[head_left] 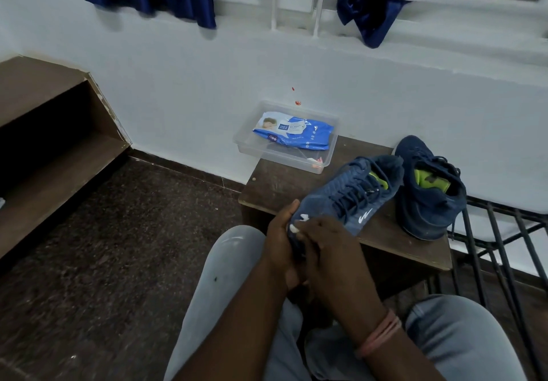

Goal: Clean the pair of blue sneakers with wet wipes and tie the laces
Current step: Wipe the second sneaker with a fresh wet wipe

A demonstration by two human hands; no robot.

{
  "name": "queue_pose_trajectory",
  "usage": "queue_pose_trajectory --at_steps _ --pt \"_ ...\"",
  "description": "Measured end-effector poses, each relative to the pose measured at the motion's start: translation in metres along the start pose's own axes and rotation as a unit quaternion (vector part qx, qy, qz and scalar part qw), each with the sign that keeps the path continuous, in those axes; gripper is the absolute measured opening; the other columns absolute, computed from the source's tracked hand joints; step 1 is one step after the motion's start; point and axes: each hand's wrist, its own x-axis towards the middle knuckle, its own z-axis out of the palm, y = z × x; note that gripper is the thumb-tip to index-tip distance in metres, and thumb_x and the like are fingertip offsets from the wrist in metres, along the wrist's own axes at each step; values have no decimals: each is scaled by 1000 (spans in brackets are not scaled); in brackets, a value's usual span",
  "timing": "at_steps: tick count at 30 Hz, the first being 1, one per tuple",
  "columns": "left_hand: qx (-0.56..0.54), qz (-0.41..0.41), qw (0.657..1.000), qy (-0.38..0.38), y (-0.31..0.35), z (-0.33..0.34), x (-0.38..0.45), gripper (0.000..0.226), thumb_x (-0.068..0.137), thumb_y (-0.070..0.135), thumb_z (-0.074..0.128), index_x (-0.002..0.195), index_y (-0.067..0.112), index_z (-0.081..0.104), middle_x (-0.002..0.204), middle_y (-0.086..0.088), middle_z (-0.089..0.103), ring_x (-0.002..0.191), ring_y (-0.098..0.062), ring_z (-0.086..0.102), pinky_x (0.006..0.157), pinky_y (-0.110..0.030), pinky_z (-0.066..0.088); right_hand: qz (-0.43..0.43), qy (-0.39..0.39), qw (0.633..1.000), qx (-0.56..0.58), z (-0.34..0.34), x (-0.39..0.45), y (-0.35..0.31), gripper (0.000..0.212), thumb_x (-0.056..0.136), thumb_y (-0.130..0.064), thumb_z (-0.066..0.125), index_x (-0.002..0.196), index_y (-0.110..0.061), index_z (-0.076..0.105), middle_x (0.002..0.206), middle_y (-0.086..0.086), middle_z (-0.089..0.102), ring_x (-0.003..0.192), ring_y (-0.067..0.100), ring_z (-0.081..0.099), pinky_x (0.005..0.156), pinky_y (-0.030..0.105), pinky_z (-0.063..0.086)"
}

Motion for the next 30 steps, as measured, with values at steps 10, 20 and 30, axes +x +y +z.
queue_pose_trajectory --at_steps 10,20,30 --pt "255 122 957 -71 -7 5 -3 40 103 33 46 96 3 72 78 -11 74 70 -19 73 64 -24 59 24 -46 995 86 -9 3 -1 13 95 -18 66 101 -26 75 98 -18 67 92 -6 60 83 7 43" --pt "193 82 973 -98 -15 -2 9 42 99 36 48 90 7 76 89 -13 73 85 -21 72 81 -33 55 45 -6 999 19 3 28 5 15 94 -6 62 106 -11 69 105 1 59 94 12 54 80 7 34" --pt "198 76 972 -103 -8 1 15 48 97 42 52 112 3 75 108 -16 75 95 -27 75 87 -38 57 43 -52 997 -45 2 30 12 13 95 -10 62 99 -11 74 103 6 68 93 20 64 83 23 43"
